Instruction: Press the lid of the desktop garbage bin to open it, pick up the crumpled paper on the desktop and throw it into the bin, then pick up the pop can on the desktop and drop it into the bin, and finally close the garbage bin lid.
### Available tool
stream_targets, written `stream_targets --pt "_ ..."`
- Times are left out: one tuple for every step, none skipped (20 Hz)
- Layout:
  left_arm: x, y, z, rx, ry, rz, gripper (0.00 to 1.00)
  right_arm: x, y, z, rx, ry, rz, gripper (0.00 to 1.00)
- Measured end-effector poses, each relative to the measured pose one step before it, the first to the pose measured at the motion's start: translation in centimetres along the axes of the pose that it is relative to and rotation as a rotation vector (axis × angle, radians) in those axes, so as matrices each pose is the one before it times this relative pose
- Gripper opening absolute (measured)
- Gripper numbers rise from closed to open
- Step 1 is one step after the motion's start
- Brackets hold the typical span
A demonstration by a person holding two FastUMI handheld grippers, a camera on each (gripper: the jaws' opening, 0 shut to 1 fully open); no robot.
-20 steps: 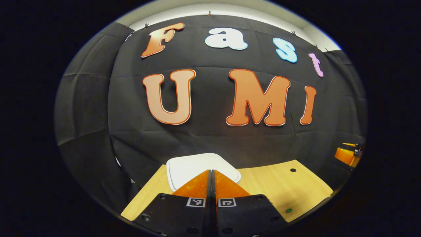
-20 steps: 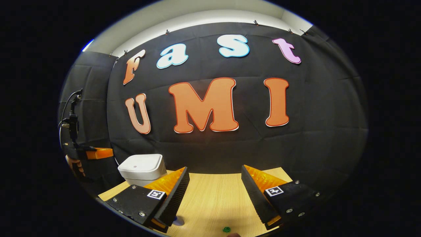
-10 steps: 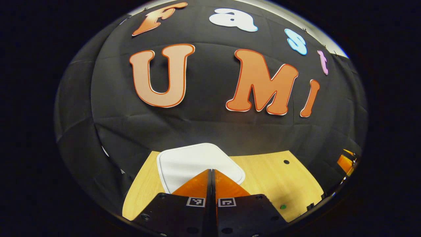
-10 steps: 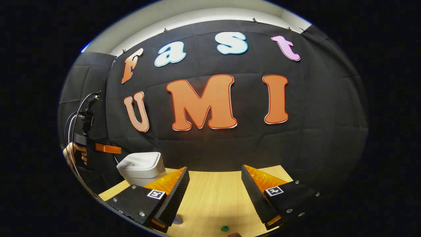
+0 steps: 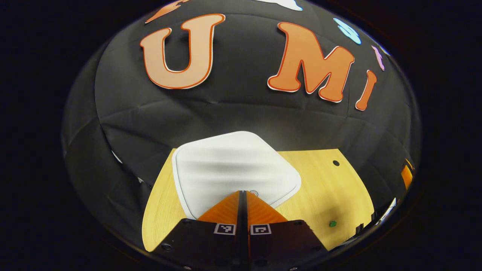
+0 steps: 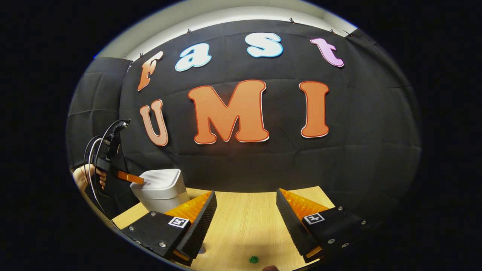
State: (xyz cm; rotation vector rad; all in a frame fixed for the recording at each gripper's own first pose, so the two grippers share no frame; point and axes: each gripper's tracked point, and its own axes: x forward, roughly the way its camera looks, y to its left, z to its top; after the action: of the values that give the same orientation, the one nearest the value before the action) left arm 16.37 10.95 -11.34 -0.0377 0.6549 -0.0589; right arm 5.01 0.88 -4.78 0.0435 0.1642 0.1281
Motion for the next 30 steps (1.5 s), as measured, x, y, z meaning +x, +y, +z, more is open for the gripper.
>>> stream_targets --pt "-0.224 0.039 -0.232 0.01369 0.01201 -0.00142 0.00 0.103 -0.013 -0.020 0.01316 0.00585 0.00114 0.94" --pt "0.315 -0.210 -0.099 0.02136 0.00727 -0.00332 0.00 0.219 0.143 -0.175 0.00857 0.00720 0.00342 0.94" --pt "-0.117 0.028 -0.292 0.02073 0.00765 -0.00393 0.00 0.046 0.271 -0.052 0.00379 0.00419 0.00390 0.94" --pt "0.048 -0.074 0.038 0.02850 -0.01209 -0.00942 0.00 0.068 0.269 0.030 -0.00166 -0.00266 0.00485 0.94" --pt "0.074 0.098 0.208 0.03154 -0.01466 -0.00331 0.01 0.081 0.211 0.064 -0.00634 -0.00297 0.00213 0.94" --pt "0.179 -0.024 -0.025 0.01210 -0.00025 0.00399 0.01 0.047 0.065 -0.138 -0.00651 0.00104 -0.00093 0.94" --pt "-0.083 0.047 0.093 -0.01498 -0.00175 0.00915 0.01 0.025 0.187 -0.157 -0.00279 0.00297 0.00229 0.94" --pt "0.035 0.035 0.064 -0.01681 -0.01056 0.00347 0.01 -0.052 0.301 -0.042 0.00014 0.00352 0.00618 0.94" --pt "0.101 -0.048 0.020 -0.00950 -0.01370 -0.00216 0.01 -0.107 0.093 -0.010 -0.00073 0.00093 0.00223 0.94" --pt "-0.216 -0.056 0.291 -0.00156 -0.01577 -0.00622 0.01 -0.035 -0.046 0.087 -0.00189 -0.00161 -0.00091 0.94" --pt "-0.243 0.455 0.374 -0.00531 -0.01776 0.01517 0.00 -0.057 -0.105 0.097 0.00002 0.00031 -0.00170 0.94" --pt "-0.309 0.454 0.064 -0.00131 -0.00349 0.02633 0.01 -0.078 -0.025 -0.014 0.00402 -0.00066 -0.00104 0.94" --pt "-0.275 0.164 0.003 0.01479 0.01035 0.00753 0.00 -0.140 -0.091 0.235 0.00802 -0.00466 -0.00140 0.94" --pt "-0.520 -0.004 0.206 0.01090 -0.01063 0.00114 0.00 -0.046 -0.128 0.173 0.00851 -0.00388 -0.00272 0.94" --pt "-0.683 -0.271 0.634 0.00145 -0.01924 -0.00410 0.00 -0.099 -0.040 0.181 0.00665 -0.00341 -0.00091 0.94" --pt "-0.678 -0.311 0.951 -0.00249 -0.02749 -0.00824 0.00 -0.001 -0.052 0.087 0.00488 -0.00345 -0.00297 0.94" --pt "-0.790 -0.342 1.039 -0.00864 -0.03773 -0.00666 0.00 -0.031 -0.098 0.127 0.00204 -0.00449 -0.00403 0.94" --pt "-0.916 -0.584 1.036 -0.00477 -0.03331 -0.00815 0.00 -0.029 -0.019 -0.001 -0.00069 0.00032 -0.00274 0.94" --pt "-0.790 -0.269 0.751 -0.00270 -0.01519 0.00305 0.00 -0.019 0.137 -0.010 -0.00421 0.00183 0.00003 0.94" --pt "-0.991 -0.116 0.190 -0.00216 -0.01820 0.00527 0.00 -0.026 0.127 0.003 -0.00887 0.00088 0.00018 0.94" --pt "-0.846 -0.187 0.657 -0.00508 -0.02122 -0.00041 0.00 -0.048 0.012 0.039 -0.01242 -0.00054 -0.00313 0.94" --pt "-0.715 -0.160 0.631 -0.00761 -0.02408 0.00005 0.00 0.009 0.065 0.001 -0.01403 -0.00234 -0.00195 0.94" --pt "-0.718 -0.214 0.577 -0.00585 -0.02667 0.00189 0.00 -0.036 0.066 0.017 -0.01238 0.00011 -0.00120 0.94" --pt "-0.853 -0.279 0.582 -0.00572 -0.03671 0.00195 0.00 -0.114 0.162 0.049 -0.00754 -0.00015 0.00385 0.94" --pt "-0.619 -0.247 0.877 -0.00823 -0.04061 0.00453 0.00 -0.046 0.114 0.101 0.00006 -0.00195 0.00540 0.94" --pt "-0.610 -0.341 0.639 -0.00423 -0.04283 -0.00209 0.00 0.021 0.161 0.001 0.00286 -0.00083 0.00377 0.94" --pt "-0.528 -0.350 1.185 -0.01086 -0.06483 0.00327 0.00 -0.021 0.070 0.051 0.00342 -0.00092 0.00221 0.94" --pt "-0.470 -0.350 0.719 -0.00780 -0.04624 -0.00046 0.00 0.023 0.038 -0.079 0.00351 0.00131 0.00170 0.94" --pt "-0.554 -0.172 0.369 0.00304 -0.02169 0.01087 0.00 0.032 0.080 -0.077 0.00328 0.00257 0.00188 0.94" --pt "-0.516 0.465 -0.236 0.00673 -0.00096 0.02982 0.00 -0.090 0.102 -0.051 0.00204 0.00163 0.00259 0.94"
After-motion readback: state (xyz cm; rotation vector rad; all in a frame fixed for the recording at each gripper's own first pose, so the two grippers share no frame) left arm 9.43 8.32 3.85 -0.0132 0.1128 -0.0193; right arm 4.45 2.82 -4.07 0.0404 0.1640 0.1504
